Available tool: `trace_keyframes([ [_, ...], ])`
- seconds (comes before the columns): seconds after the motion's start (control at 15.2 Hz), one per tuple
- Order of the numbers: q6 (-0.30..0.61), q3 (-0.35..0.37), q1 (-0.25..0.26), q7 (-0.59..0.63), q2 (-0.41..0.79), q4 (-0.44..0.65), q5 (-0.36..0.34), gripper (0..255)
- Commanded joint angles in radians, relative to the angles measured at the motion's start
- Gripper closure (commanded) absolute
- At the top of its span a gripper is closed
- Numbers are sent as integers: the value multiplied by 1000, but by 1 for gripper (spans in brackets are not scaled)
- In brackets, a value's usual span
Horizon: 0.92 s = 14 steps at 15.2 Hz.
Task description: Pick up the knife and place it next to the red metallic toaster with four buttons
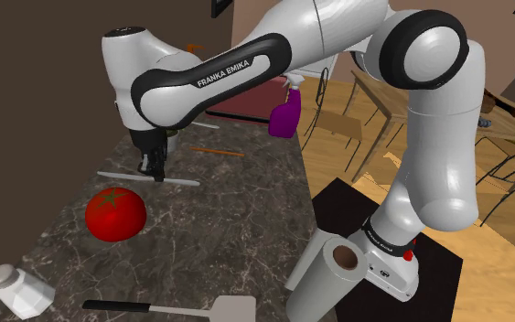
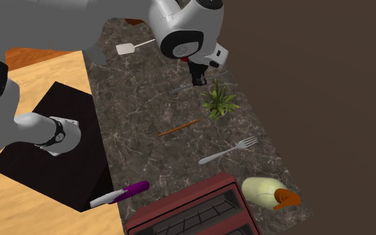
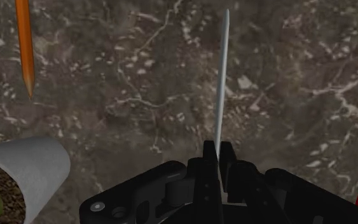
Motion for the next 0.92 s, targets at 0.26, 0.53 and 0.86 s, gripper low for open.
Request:
trace_keyframes([
  [0.26,-55,5,-2,-6,-25,31,9,255],
  [0.53,-101,8,-2,-10,-42,61,15,255],
  [0.86,-161,11,-2,-14,-58,105,21,255],
])
